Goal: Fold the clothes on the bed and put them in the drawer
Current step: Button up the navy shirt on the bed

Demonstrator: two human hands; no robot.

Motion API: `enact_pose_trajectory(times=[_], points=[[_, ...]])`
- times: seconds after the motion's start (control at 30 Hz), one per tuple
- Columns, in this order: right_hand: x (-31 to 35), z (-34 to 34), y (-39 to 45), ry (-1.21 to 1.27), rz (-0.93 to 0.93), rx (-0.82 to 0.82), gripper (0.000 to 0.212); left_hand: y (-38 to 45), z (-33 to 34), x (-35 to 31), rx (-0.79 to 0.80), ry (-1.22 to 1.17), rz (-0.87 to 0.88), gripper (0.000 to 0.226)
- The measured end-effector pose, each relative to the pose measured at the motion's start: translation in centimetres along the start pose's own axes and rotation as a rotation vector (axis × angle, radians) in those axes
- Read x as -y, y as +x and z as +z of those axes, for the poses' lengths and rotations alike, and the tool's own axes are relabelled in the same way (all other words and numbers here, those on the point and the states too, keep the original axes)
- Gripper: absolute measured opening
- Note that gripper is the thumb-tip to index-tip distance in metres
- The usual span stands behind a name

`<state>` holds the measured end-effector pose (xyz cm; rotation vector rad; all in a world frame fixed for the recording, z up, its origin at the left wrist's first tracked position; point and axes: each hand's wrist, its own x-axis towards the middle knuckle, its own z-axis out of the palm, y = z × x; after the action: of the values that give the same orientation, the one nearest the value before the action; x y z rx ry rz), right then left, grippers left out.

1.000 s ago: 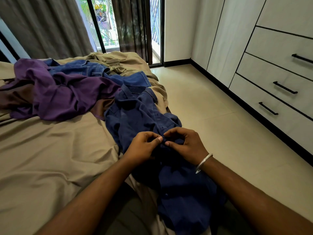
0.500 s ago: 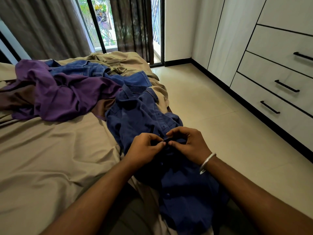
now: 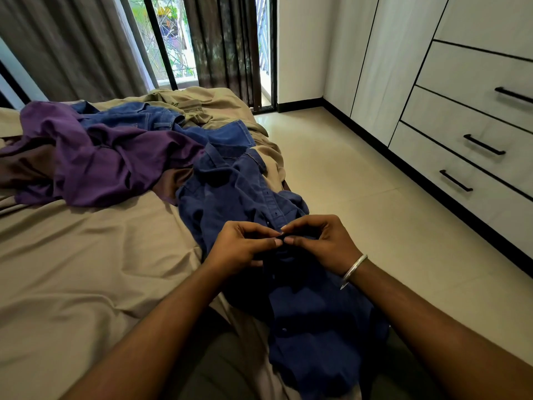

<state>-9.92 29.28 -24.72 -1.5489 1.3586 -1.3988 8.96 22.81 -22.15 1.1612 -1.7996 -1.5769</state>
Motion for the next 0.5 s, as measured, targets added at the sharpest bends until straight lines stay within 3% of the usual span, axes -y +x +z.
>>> enact_pose_trajectory(times=[0.13, 0.3, 0.5], points=[[-0.29, 0.38, -0.25, 0.048, 0.022, -0.051, 0.017, -0.01, -0.05, 0.13, 0.012, 0.007, -0.014, 0.012], [-0.63, 0.27, -0.51, -0.179, -0.019, 0.009, 0.016, -0.13, 0.27, 0.44, 0.034, 0.145, 0.051, 0.012], [-0.59, -0.25, -0.54, -0.217, -0.065, 0.074, 0.021, -0.01, 0.53, 0.04, 0.079, -0.044, -0.090, 0.012]])
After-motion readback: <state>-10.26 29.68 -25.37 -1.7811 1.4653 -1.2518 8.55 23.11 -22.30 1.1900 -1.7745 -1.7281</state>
